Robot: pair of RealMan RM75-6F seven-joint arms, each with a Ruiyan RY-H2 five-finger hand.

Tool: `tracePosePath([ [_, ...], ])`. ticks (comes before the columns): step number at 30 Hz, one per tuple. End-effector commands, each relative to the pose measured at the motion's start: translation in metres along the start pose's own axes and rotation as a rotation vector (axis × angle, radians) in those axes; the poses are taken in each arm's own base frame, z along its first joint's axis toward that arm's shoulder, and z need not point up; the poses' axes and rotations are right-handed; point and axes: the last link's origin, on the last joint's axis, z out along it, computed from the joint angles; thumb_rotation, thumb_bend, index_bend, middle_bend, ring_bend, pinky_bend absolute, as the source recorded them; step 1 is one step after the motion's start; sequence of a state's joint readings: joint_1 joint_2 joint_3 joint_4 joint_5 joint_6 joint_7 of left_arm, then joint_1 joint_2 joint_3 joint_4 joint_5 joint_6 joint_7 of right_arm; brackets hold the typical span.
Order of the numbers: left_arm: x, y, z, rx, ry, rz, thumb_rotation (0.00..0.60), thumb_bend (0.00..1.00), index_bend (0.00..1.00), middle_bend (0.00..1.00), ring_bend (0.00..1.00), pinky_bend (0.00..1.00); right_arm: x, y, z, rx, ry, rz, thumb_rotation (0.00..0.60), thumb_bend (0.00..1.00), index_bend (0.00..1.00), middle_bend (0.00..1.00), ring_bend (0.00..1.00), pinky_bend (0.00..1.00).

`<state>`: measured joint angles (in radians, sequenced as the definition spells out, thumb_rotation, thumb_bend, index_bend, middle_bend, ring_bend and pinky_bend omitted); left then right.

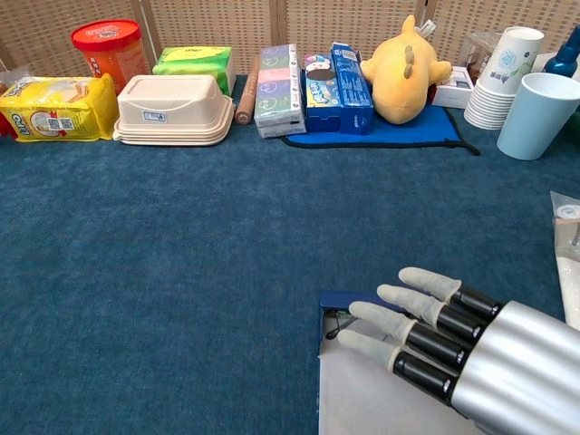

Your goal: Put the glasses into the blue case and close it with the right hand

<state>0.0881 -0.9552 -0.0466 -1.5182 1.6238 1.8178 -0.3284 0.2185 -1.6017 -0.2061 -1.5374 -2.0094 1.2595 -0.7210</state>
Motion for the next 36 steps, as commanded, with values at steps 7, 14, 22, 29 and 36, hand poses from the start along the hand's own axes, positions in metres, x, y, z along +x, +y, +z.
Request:
tracePosePath([
  [7,-0.001,-0.005,-0.003,0.014,-0.003,-0.001,0.6,0.35,0.16,0.2,0.14,0.2,0.007,0.021,0.012,-0.042,0.017,-0.041,0.415,0.24,0.0,0.0,0.0,0.06],
  [14,-0.004,-0.009,-0.005,0.024,-0.007,-0.006,0.6,0.35,0.16,0.2,0.14,0.21,0.008,0.038,0.018,-0.077,-0.008,-0.073,0.574,0.25,0.0,0.0,0.0,0.07],
  [22,-0.008,-0.014,-0.005,0.03,-0.013,-0.008,0.6,0.35,0.16,0.2,0.14,0.2,0.005,0.048,0.028,-0.102,-0.028,-0.065,0.6,0.27,0.02,0.0,0.0,0.07],
  [29,-0.011,-0.016,-0.004,0.034,-0.016,-0.014,0.6,0.35,0.16,0.2,0.14,0.21,0.007,0.042,0.028,-0.061,-0.013,-0.04,0.6,0.33,0.3,0.08,0.0,0.08],
  [36,-0.014,-0.018,-0.004,0.036,-0.019,-0.018,0.6,0.35,0.16,0.19,0.14,0.21,0.007,0.038,0.029,-0.034,-0.009,-0.036,0.6,0.36,0.46,0.15,0.05,0.1],
])
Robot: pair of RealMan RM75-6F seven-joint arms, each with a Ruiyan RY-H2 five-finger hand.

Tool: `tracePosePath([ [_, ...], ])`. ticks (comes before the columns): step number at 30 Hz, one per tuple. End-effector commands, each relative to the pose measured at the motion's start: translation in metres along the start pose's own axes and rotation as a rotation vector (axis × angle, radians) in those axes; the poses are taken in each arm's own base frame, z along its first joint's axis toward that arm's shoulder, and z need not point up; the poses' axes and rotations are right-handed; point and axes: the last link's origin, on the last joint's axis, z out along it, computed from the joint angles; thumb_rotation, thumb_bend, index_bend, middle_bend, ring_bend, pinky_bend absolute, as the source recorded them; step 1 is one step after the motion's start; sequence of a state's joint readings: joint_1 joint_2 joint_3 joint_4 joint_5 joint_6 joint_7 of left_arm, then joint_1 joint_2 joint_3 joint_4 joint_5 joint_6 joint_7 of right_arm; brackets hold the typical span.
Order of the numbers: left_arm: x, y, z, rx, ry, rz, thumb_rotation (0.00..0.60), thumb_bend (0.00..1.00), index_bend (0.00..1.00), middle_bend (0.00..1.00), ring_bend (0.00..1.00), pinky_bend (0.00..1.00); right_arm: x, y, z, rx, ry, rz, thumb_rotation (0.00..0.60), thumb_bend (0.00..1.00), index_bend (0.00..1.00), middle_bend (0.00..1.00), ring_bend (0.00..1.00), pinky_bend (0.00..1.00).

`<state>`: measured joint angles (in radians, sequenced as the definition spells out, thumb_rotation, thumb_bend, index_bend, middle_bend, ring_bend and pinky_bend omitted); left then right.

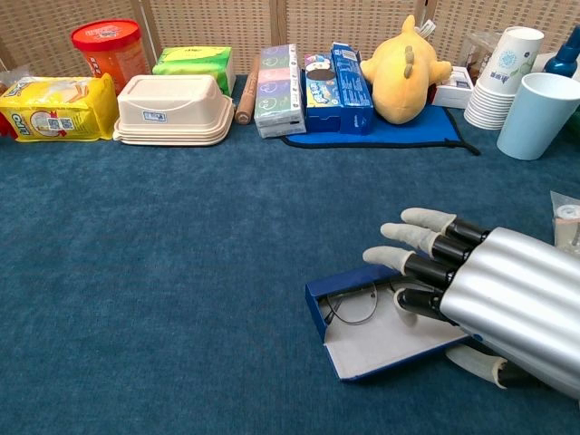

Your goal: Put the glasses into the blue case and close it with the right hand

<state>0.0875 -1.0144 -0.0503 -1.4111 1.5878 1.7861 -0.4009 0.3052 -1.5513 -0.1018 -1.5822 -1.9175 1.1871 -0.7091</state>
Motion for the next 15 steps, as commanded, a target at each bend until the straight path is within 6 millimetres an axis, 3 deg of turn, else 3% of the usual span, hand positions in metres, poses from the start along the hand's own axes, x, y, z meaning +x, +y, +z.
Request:
tracePosePath([
  [1,-0.001,-0.001,0.001,-0.001,-0.001,-0.001,0.6,0.35,0.16,0.19,0.14,0.21,0.0,-0.001,0.002,0.005,-0.002,0.001,0.6,0.36,0.48,0.16,0.06,0.1],
  [15,-0.003,-0.004,-0.001,0.009,0.0,-0.004,0.6,0.35,0.16,0.19,0.14,0.21,0.008,-0.002,0.013,0.004,-0.008,0.037,0.6,0.37,0.59,0.21,0.1,0.11],
])
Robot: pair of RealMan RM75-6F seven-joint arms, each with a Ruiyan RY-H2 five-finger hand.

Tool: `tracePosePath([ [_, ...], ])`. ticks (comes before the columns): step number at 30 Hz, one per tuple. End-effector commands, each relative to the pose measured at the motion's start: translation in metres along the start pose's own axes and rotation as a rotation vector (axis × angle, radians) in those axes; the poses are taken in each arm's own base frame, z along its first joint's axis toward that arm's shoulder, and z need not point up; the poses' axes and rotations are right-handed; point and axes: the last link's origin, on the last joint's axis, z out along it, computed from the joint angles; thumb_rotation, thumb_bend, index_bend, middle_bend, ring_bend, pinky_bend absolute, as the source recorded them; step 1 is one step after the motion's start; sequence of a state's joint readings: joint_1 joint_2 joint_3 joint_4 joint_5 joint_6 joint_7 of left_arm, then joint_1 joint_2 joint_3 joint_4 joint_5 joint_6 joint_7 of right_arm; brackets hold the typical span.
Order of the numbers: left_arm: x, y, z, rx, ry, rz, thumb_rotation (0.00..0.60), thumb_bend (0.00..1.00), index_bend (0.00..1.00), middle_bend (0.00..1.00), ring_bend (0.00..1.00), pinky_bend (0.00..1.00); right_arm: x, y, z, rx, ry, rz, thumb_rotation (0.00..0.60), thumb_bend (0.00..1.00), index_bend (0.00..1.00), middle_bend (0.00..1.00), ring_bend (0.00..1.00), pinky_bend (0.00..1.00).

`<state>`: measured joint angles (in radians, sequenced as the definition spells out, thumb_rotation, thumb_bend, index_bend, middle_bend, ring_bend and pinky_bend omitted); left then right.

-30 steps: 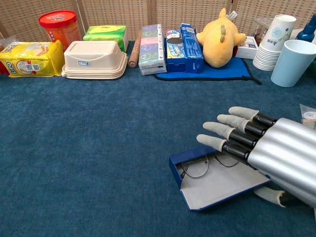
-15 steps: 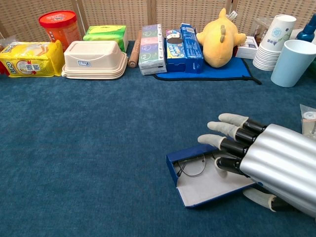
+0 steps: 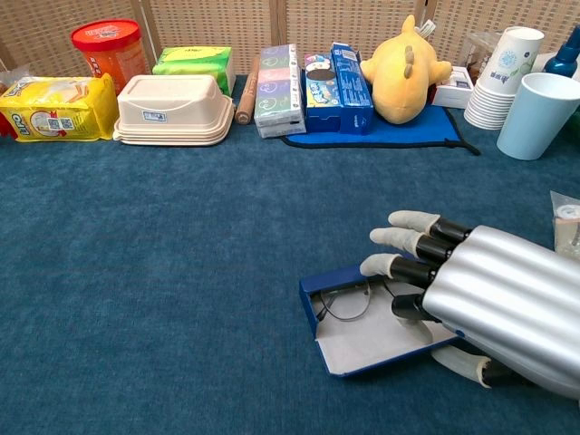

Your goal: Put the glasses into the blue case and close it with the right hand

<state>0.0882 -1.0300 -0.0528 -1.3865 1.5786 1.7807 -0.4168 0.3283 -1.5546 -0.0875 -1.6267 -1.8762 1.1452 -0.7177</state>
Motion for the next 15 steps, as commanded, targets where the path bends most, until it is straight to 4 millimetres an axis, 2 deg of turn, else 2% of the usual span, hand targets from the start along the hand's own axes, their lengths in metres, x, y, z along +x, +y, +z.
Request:
tracePosePath([
  [1,0.0,0.0,0.0,-0.001,-0.001,0.0,0.6,0.35,0.16,0.19,0.14,0.21,0.004,0.001,0.004,-0.007,0.004,0.006,0.6,0.36,0.59,0.21,0.1,0.11],
  [15,-0.004,0.001,0.0,0.0,-0.006,-0.007,0.6,0.35,0.16,0.19,0.14,0.21,0.021,0.005,0.026,-0.028,0.019,0.034,0.6,0.35,0.58,0.21,0.1,0.11],
])
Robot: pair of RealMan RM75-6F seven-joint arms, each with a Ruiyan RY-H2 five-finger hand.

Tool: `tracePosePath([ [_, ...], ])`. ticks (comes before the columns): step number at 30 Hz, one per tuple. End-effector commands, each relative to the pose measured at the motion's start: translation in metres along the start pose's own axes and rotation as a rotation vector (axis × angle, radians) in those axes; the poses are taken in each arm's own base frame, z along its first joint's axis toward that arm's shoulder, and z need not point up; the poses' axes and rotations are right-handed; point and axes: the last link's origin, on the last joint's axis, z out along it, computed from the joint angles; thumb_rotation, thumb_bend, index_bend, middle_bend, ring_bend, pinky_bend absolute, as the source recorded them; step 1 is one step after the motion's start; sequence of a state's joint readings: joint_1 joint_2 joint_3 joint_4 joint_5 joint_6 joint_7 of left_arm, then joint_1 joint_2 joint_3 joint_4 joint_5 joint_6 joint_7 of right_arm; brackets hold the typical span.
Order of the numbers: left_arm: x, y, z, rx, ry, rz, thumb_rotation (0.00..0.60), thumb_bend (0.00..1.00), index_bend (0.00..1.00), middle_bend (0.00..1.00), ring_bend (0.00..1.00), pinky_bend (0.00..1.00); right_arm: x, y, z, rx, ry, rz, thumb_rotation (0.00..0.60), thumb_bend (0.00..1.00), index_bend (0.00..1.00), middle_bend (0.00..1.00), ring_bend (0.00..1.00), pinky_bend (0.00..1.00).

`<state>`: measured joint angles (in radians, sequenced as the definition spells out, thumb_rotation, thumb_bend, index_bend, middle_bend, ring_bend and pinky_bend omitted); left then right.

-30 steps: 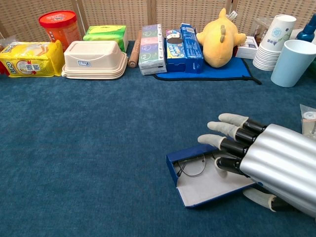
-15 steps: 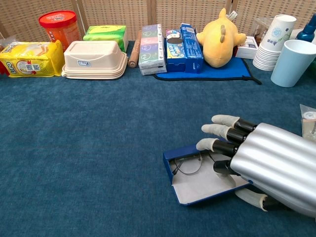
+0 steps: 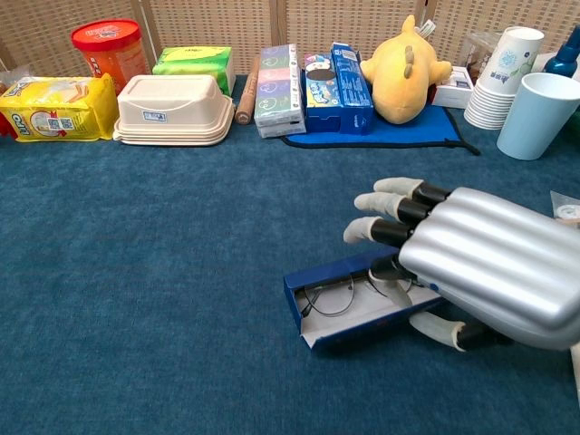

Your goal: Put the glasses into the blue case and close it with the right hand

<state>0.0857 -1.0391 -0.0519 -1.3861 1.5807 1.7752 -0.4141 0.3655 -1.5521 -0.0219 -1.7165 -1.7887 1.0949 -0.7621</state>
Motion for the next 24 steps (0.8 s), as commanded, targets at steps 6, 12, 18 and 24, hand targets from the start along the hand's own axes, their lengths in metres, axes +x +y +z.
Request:
tracePosePath([
  [6,-0.004,-0.001,-0.001,0.007,-0.006,-0.007,0.6,0.35,0.16,0.19,0.14,0.21,0.004,0.0,0.014,0.001,-0.006,0.001,0.6,0.34,0.56,0.2,0.09,0.11],
  [12,-0.007,-0.004,-0.001,0.015,-0.011,-0.017,0.6,0.35,0.16,0.19,0.14,0.21,0.004,-0.002,0.026,-0.001,-0.01,0.009,0.6,0.31,0.38,0.15,0.06,0.11],
  [18,-0.009,-0.008,-0.002,0.021,-0.014,-0.021,0.6,0.35,0.16,0.19,0.14,0.21,0.001,0.002,0.04,-0.011,-0.013,-0.008,0.6,0.31,0.25,0.11,0.03,0.11],
  [24,-0.011,-0.011,-0.003,0.028,-0.018,-0.021,0.6,0.35,0.16,0.19,0.14,0.21,-0.002,0.004,0.05,-0.019,-0.026,-0.018,0.6,0.3,0.24,0.1,0.03,0.11],
])
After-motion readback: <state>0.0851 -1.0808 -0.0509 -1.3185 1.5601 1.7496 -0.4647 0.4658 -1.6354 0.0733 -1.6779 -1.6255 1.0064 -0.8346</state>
